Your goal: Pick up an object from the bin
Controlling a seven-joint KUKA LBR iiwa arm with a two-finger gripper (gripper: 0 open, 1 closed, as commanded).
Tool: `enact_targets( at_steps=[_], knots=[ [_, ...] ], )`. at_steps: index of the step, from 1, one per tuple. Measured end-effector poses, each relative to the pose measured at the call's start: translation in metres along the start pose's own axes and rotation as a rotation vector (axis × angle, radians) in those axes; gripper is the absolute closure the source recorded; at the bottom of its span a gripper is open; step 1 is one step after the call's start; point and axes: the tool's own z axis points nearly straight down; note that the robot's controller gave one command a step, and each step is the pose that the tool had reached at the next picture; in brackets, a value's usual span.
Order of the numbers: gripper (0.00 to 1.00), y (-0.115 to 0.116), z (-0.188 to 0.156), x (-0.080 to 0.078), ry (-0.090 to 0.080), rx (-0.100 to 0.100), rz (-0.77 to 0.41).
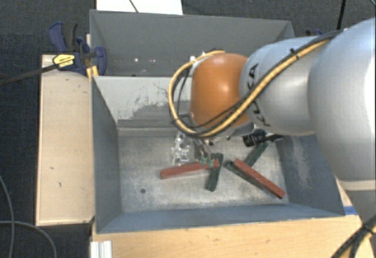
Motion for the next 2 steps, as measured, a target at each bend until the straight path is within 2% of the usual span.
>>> enact_targets(
  at_steps=[1,2],
  knots=[
    [0.00,0.0006,-0.0008,-0.0005,-0.002,-0.001,0.002],
    [0.00,0.0006,-0.0008,-0.0005,-0.002,-0.001,0.003]
  ],
)
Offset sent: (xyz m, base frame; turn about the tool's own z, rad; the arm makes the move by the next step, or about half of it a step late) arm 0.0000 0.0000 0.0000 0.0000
